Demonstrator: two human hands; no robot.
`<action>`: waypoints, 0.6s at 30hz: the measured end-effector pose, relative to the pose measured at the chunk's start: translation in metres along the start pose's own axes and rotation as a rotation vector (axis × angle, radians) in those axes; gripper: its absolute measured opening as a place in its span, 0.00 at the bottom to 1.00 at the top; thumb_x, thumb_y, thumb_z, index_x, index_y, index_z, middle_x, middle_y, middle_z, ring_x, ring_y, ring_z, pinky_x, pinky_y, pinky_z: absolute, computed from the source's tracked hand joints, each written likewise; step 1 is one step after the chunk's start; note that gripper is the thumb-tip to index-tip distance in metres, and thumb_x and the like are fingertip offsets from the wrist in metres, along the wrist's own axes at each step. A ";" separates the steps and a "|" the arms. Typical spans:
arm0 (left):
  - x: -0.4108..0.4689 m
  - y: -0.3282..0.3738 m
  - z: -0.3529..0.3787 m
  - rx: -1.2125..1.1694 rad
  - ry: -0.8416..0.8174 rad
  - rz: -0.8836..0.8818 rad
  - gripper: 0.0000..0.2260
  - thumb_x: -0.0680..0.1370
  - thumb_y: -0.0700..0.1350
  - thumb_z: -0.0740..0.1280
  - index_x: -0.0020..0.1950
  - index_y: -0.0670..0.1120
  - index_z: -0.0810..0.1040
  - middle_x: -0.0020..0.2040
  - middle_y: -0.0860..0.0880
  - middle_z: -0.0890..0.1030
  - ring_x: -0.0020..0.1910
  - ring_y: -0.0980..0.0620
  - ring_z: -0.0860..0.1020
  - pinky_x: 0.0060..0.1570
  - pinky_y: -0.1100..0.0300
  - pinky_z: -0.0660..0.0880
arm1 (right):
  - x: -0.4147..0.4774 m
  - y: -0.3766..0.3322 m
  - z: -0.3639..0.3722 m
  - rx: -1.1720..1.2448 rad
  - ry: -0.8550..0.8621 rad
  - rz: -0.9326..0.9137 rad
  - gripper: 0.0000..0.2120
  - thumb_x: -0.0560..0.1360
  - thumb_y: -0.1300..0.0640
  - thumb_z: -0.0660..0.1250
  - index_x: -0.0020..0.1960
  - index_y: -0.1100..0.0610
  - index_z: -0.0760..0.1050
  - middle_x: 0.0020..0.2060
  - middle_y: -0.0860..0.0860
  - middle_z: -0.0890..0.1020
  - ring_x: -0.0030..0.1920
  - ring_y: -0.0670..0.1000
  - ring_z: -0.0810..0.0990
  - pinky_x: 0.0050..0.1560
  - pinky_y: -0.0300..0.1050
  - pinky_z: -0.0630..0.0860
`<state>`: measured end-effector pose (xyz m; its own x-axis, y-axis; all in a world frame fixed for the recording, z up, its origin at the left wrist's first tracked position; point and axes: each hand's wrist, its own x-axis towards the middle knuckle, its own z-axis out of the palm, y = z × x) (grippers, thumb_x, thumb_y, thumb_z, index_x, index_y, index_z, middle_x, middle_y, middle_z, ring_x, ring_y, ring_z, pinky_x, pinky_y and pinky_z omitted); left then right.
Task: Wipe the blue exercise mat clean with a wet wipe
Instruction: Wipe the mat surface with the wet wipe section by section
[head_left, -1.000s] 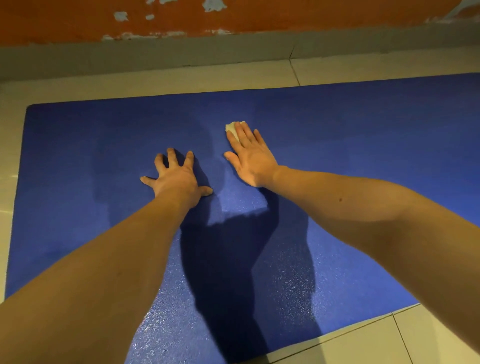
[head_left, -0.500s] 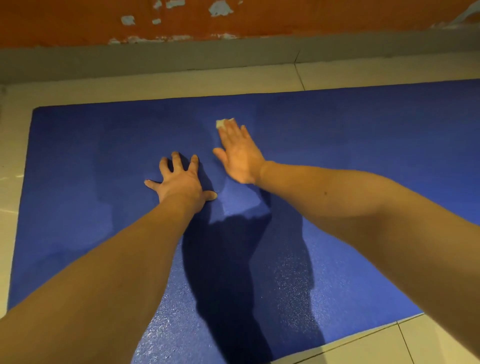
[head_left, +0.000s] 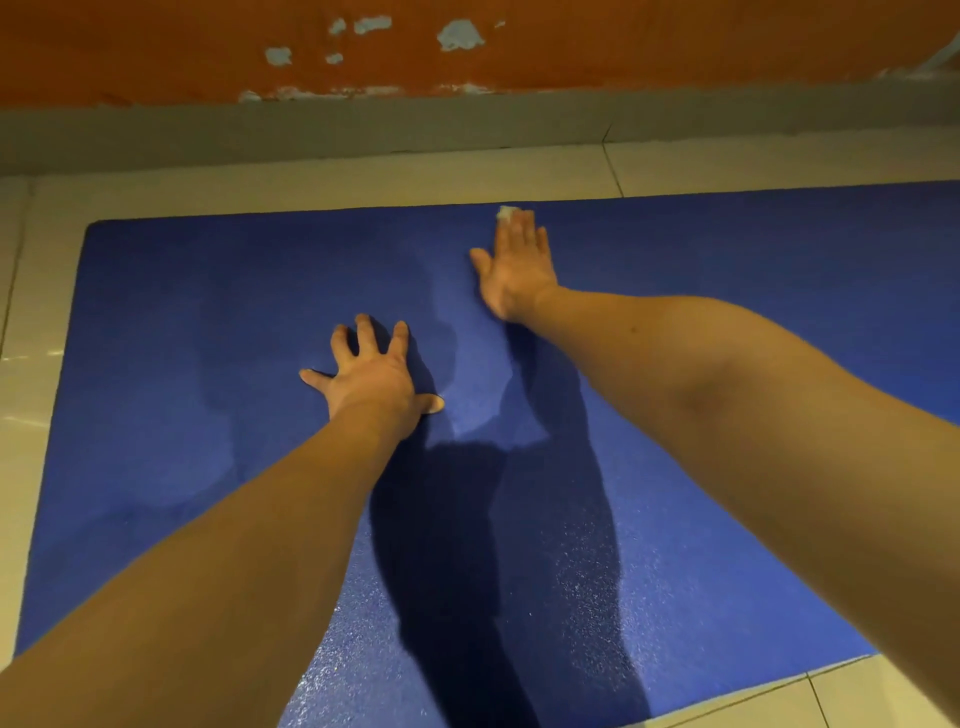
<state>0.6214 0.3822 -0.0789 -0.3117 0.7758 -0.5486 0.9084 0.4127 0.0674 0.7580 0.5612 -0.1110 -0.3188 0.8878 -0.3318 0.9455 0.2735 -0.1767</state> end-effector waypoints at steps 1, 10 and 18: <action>0.000 0.000 0.000 -0.003 0.001 0.001 0.48 0.73 0.68 0.69 0.81 0.59 0.41 0.81 0.48 0.37 0.79 0.38 0.39 0.69 0.24 0.53 | -0.001 -0.015 0.003 -0.004 -0.007 -0.059 0.36 0.85 0.40 0.44 0.82 0.62 0.38 0.82 0.57 0.40 0.81 0.58 0.36 0.81 0.55 0.37; 0.000 -0.002 0.000 0.010 -0.005 0.006 0.48 0.74 0.69 0.67 0.81 0.58 0.39 0.81 0.47 0.36 0.79 0.38 0.38 0.70 0.25 0.53 | 0.020 0.029 -0.022 -0.081 -0.031 -0.013 0.36 0.85 0.38 0.43 0.83 0.58 0.38 0.83 0.54 0.40 0.82 0.53 0.36 0.80 0.55 0.35; 0.000 -0.001 0.002 0.001 0.000 0.012 0.48 0.74 0.68 0.68 0.81 0.58 0.39 0.80 0.47 0.36 0.79 0.38 0.38 0.70 0.25 0.52 | 0.017 -0.009 -0.007 -0.001 -0.012 0.012 0.37 0.85 0.39 0.43 0.82 0.63 0.38 0.82 0.59 0.40 0.81 0.58 0.36 0.80 0.56 0.36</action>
<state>0.6206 0.3811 -0.0806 -0.3011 0.7806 -0.5478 0.9123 0.4030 0.0728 0.7449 0.5760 -0.1086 -0.3086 0.8864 -0.3452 0.9492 0.2638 -0.1714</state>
